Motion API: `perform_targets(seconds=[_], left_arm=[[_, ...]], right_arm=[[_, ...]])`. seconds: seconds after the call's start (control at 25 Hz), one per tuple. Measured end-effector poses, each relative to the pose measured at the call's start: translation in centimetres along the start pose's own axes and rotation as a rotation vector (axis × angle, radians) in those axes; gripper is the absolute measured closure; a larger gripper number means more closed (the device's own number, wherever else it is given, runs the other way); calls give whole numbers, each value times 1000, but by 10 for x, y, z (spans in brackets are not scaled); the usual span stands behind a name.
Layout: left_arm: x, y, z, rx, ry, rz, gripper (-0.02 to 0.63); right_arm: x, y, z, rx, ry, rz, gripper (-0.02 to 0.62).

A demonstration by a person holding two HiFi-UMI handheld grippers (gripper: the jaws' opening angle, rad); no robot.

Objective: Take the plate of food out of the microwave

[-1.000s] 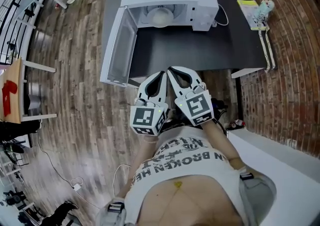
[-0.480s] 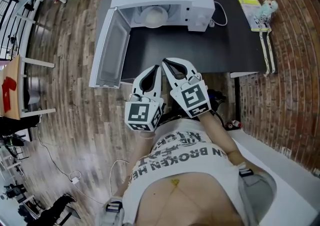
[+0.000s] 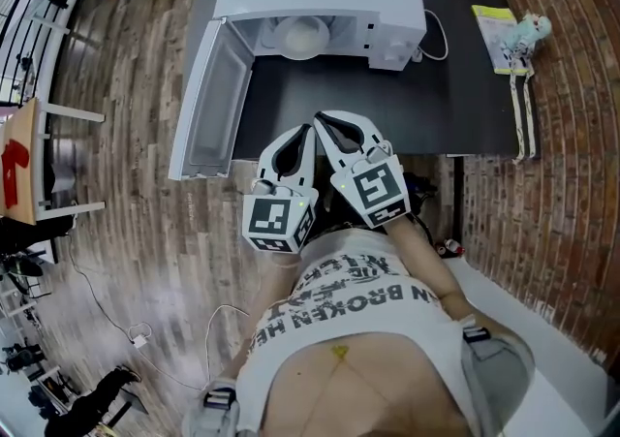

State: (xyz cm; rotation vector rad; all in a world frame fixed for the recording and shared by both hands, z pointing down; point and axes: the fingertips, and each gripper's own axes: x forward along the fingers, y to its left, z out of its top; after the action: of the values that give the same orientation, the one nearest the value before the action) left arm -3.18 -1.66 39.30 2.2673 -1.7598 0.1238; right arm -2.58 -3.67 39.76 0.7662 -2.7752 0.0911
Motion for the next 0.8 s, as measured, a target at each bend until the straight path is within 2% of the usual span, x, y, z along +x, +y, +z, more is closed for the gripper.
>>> perform_targets(seconds=[0.32, 0.52, 0.8], left_arm=[[29, 20, 9, 3, 13, -102, 598], [44, 46, 26, 30, 4, -158, 598], [54, 97, 36, 7, -8, -194, 598]], right_arm=[[25, -20, 5, 25, 14, -84, 586], [51, -34, 20, 36, 0, -150, 586], [98, -31, 33, 30, 7, -195, 586]])
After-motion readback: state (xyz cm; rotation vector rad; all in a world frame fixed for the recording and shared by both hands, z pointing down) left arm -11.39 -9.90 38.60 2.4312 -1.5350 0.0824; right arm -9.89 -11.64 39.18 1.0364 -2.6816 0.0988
